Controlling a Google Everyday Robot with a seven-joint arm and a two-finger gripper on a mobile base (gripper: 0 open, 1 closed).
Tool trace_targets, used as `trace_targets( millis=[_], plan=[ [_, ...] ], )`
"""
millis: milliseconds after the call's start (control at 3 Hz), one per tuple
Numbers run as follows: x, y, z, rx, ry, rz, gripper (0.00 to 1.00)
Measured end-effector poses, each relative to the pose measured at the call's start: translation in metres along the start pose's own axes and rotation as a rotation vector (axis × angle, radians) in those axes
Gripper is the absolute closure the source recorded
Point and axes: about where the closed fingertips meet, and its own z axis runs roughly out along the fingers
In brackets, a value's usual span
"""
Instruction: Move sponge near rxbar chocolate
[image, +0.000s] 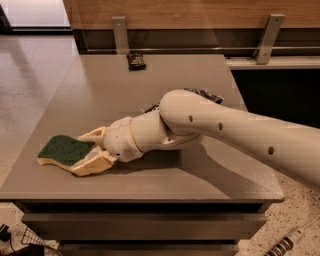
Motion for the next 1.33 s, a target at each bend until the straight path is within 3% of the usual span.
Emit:
trace_targets(
  millis=[667, 1000, 1333],
  plan=[
    [-0.022, -0.032, -0.054, 0.075, 0.057, 0.045, 1.00],
    [-0.025, -0.067, -0.094, 0.142, 0.044, 0.076, 1.00],
    [-0.013, -0.108, -0.124, 0.206, 0.039, 0.139, 1.00]
  ],
)
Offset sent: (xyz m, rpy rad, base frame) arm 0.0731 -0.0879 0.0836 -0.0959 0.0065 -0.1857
